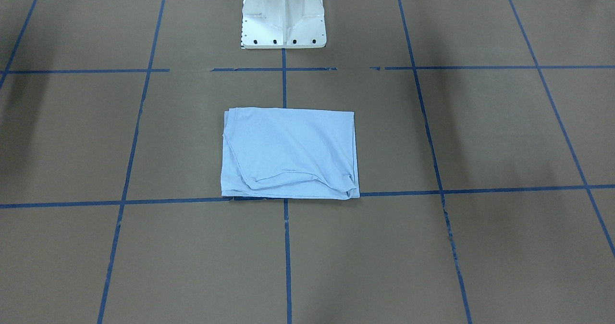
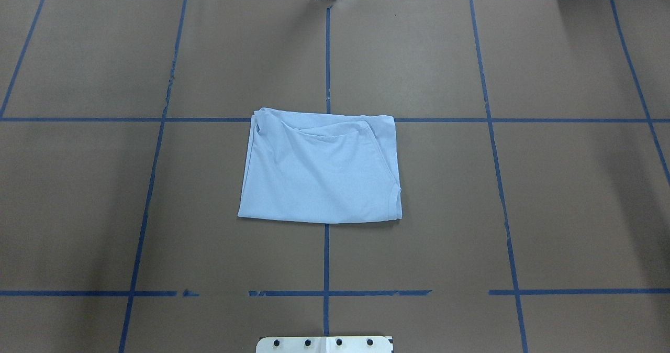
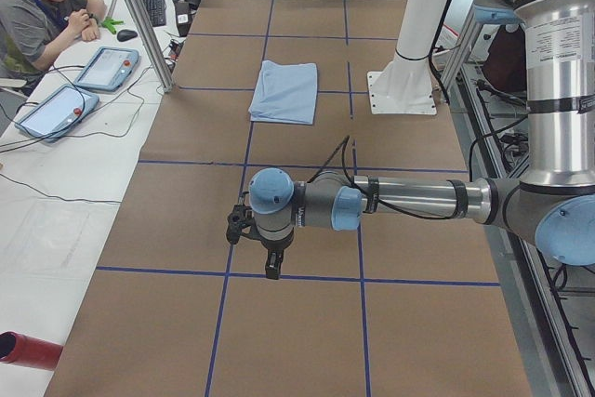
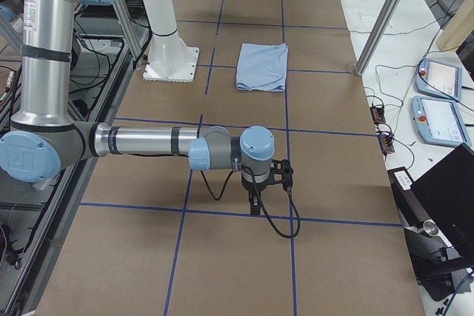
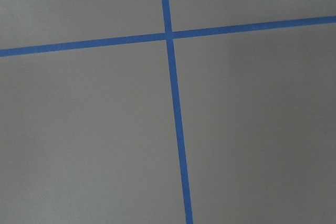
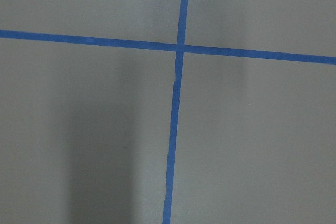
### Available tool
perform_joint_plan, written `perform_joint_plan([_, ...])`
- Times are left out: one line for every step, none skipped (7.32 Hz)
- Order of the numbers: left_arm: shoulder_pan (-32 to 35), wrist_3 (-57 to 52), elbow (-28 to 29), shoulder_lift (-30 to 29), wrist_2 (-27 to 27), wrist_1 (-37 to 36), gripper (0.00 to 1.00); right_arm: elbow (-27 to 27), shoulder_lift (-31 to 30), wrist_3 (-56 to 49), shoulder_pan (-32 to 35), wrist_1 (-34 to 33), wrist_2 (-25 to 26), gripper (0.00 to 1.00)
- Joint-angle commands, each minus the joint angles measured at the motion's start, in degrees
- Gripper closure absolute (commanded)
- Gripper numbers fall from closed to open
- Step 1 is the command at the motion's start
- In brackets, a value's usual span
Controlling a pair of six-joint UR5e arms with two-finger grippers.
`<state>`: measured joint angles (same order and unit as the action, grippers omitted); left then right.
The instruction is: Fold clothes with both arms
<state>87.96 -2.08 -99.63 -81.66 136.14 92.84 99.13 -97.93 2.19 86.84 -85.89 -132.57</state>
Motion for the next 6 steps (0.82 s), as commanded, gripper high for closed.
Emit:
perform_joint_plan([0.19, 0.06, -2.40, 0.36, -0.61, -0.29, 0.00, 0.01, 0.02, 0.27, -0.09, 0.02, -0.05, 0.00])
perform_joint_plan([0.28, -0.38, -2.41, 0.36, -0.70, -0.47, 0.00, -0.08, 0.02, 0.27, -0.01, 0.02, -0.05, 0.00])
perform_joint_plan([0.80, -0.38, -2.67, 0.45, -0.62, -0.47, 0.00, -0.08, 0.02, 0.27, -0.09, 0.02, -0.05, 0.00])
perform_joint_plan([1.16, 0.05, -2.68, 0.45, -0.79, -0.21, 0.00, 0.09, 0.02, 0.01, -0.09, 0.02, -0.05, 0.00])
perform_joint_plan([1.51, -0.03, -2.76, 0.45, -0.79, -0.12, 0.00, 0.09, 0.28, -0.08, -0.09, 0.11, -0.05, 0.00])
perform_joint_plan([1.60, -0.03, -3.02, 0.45, -0.79, -0.12, 0.00, 0.09, 0.46, -0.16, -0.09, 0.11, -0.05, 0.00])
